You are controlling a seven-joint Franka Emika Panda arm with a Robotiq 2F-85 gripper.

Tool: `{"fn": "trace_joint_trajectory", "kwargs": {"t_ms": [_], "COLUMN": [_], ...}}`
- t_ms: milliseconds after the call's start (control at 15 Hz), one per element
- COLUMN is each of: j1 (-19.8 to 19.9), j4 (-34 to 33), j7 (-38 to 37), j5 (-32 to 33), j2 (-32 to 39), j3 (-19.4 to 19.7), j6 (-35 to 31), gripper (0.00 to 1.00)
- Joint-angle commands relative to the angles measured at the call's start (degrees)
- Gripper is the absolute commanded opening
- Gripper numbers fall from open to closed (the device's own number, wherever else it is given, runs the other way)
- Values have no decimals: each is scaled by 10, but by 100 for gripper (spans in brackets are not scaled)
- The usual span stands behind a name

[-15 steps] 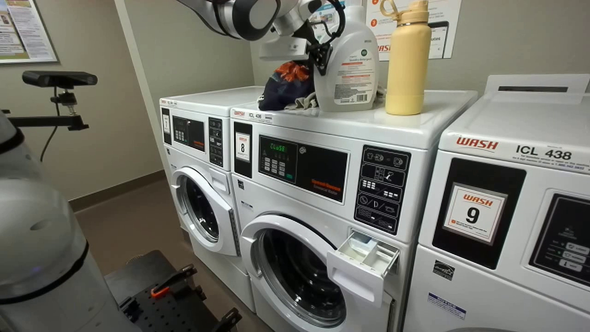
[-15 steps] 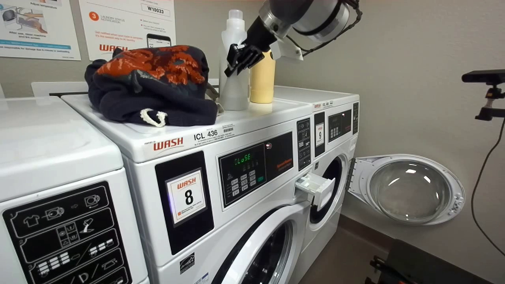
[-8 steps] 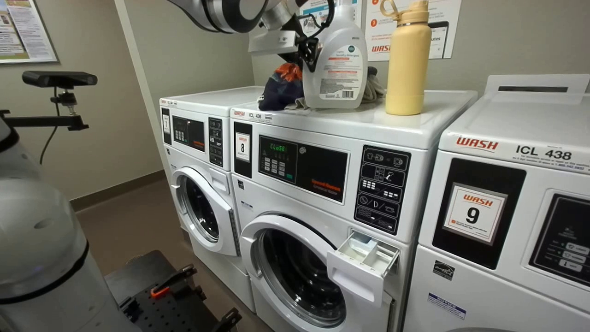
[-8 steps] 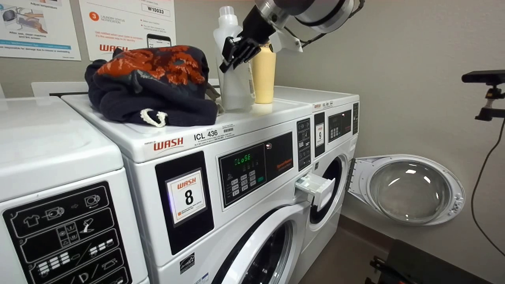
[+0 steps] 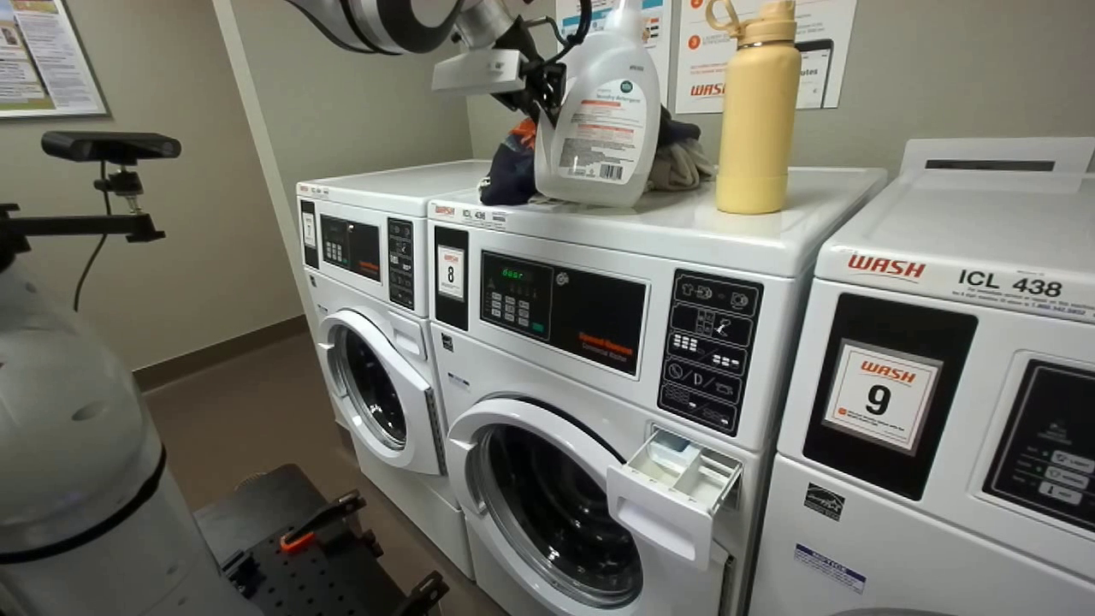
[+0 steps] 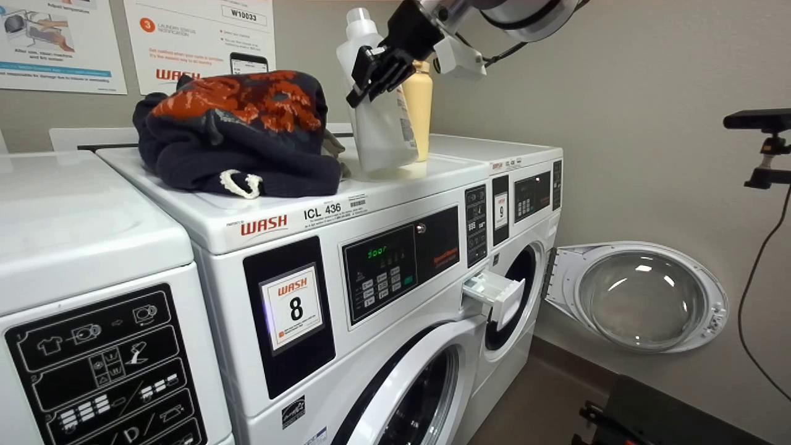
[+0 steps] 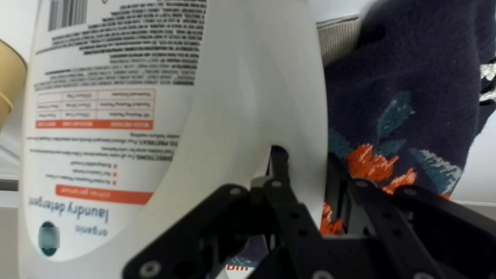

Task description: Pour some detergent into the washing machine drawer

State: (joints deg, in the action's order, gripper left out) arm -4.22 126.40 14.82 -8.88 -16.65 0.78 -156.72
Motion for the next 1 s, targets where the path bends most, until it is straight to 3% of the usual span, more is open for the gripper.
{"fn": "trace_joint_trajectory", "kwargs": {"t_ms": [0,200,267,400,800,933], "j1": [3,7,6,5,8,7], "j4": [35,58,65,75,86,80], "j7": [-16,-26,-26,-25,-25,-23], "j5": [23,41,40,40,52,56], "j2": [-35,-43,-45,-47,-52,-50], "j3": [2,1,2,4,6,7], "j6": [-19,-22,-22,-32,-52,-54], "gripper": [7,8,51,55,100,100]}}
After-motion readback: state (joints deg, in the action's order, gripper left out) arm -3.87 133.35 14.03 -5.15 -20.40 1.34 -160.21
